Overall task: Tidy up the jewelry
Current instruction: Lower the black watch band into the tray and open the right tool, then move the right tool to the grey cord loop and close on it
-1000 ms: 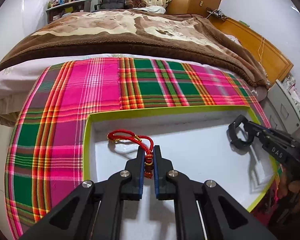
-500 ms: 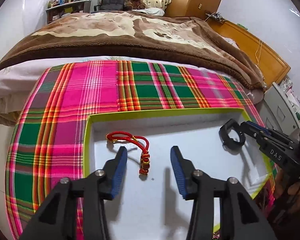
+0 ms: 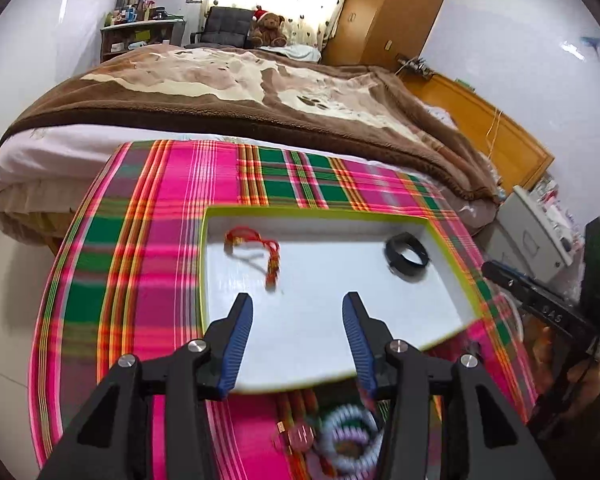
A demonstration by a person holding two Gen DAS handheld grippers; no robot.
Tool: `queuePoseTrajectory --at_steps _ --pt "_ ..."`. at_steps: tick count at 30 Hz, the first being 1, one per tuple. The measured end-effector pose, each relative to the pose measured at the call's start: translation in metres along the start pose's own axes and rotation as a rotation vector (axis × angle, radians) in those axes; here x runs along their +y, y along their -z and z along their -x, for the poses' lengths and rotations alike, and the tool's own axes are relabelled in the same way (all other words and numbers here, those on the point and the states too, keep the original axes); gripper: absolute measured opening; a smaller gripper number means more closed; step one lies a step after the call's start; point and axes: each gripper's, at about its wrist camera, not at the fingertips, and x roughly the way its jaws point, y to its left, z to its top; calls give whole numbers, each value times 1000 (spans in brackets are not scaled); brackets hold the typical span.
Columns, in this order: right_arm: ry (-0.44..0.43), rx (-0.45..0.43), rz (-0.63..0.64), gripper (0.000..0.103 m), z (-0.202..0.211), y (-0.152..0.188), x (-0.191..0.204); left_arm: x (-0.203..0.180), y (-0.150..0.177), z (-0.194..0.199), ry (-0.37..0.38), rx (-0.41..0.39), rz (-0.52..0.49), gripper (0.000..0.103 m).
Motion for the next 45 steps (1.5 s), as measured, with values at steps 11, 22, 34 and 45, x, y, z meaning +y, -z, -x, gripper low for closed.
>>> queuePoseTrajectory --at_steps 11,22,34,45 --pt "-17 63 -38 17 31 65 -21 6 57 35 29 -10 88 52" --pt "-94 67 13 17 36 86 -1 1 82 35 20 26 89 52" --pt "-82 109 129 17 30 97 16 -8 96 29 15 57 81 52" --pt "89 153 244 18 8 98 32 -9 97 20 -8 84 72 52"
